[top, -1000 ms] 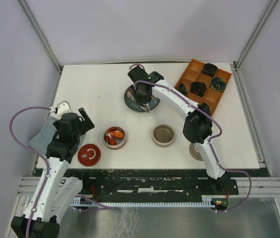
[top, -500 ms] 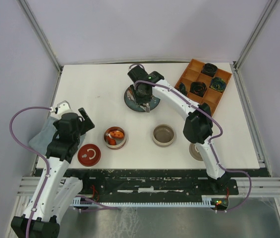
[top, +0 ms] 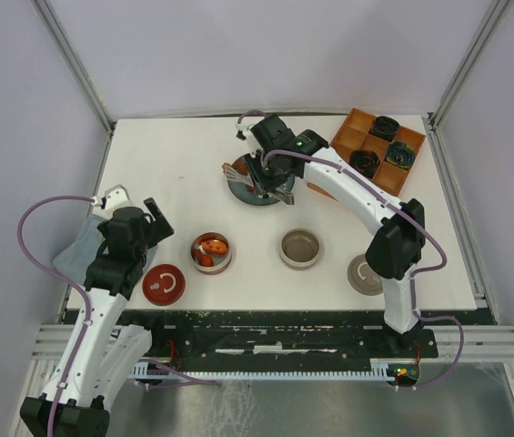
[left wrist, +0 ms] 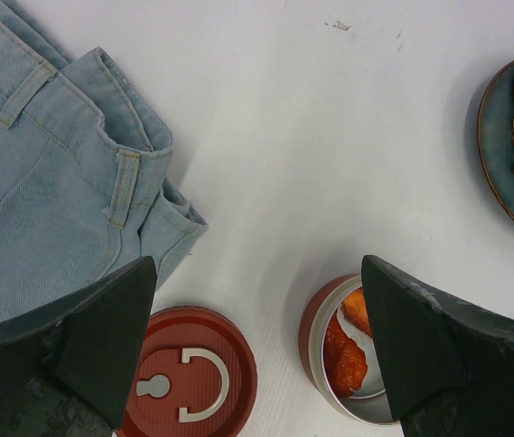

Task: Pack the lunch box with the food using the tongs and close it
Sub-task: Pick up the fake food from the plate, then place the fake food in the packing box.

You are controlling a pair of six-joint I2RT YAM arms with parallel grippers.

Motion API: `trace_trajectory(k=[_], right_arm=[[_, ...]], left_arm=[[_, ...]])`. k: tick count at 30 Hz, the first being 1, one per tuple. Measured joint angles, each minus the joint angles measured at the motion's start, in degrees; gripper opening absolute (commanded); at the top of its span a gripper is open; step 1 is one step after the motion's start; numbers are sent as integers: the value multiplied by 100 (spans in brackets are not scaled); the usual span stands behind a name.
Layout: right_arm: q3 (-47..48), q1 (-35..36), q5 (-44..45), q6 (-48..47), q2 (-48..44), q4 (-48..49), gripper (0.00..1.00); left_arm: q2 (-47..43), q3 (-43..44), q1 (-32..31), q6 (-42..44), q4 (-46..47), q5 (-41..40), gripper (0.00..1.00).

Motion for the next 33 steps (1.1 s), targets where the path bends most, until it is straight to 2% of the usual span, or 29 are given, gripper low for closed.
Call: trace_trajectory(k=[9, 20, 33], right_arm=[[-734, 400, -542, -938, -863, 39, 38], [-824, 1381, -522, -1650, -879, -743, 38], [-702, 1659, 24, -2000, -662, -1259, 39]], left_arm=[[0, 0, 0, 0, -2, 0, 100], [2, 0, 0, 0, 0, 0, 100], [2, -2, 0, 0, 0, 0, 100]])
